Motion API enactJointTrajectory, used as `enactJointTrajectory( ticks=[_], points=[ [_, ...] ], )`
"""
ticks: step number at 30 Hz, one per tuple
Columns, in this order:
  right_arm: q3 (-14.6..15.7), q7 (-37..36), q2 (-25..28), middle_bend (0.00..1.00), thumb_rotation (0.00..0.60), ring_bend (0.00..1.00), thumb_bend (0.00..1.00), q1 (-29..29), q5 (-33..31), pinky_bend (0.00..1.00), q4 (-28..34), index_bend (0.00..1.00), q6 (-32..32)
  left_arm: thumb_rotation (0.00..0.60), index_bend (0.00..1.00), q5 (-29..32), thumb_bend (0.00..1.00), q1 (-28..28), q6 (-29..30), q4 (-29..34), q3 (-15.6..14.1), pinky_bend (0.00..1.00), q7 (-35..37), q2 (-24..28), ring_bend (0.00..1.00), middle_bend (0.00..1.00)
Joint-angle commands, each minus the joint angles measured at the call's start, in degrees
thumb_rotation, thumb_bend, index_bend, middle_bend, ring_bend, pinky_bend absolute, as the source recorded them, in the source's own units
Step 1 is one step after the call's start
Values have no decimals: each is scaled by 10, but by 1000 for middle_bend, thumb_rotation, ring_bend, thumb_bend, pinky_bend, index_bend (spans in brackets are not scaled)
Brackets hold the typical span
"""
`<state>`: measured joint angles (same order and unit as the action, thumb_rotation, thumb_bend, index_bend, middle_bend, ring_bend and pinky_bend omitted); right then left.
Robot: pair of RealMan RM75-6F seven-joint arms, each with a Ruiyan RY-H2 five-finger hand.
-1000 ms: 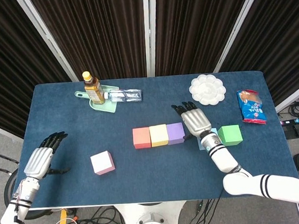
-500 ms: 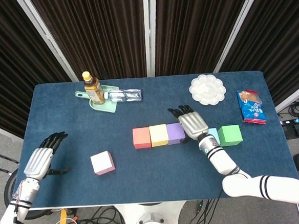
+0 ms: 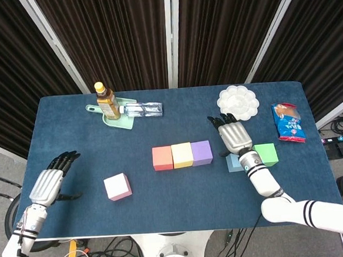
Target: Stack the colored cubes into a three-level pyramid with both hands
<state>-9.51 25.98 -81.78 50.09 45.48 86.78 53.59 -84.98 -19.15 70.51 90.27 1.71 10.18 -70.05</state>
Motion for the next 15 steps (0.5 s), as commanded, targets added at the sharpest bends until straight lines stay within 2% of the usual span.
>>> enactJointTrajectory(
  ticks=[1, 15],
  points=[
    [-2, -8, -30, 143, 600, 0, 19, 6, 9, 0, -43, 0, -11, 600, 101, 3, 0, 0, -2, -1, 1, 107, 1, 1, 0, 50],
    [-8, -8, -75, 144, 600, 0, 26, 16, 9, 0, -106, 0, -33, 600, 101, 5, 0, -3, -7, -11, 2, 107, 4, -5, 0, 50]
  ],
)
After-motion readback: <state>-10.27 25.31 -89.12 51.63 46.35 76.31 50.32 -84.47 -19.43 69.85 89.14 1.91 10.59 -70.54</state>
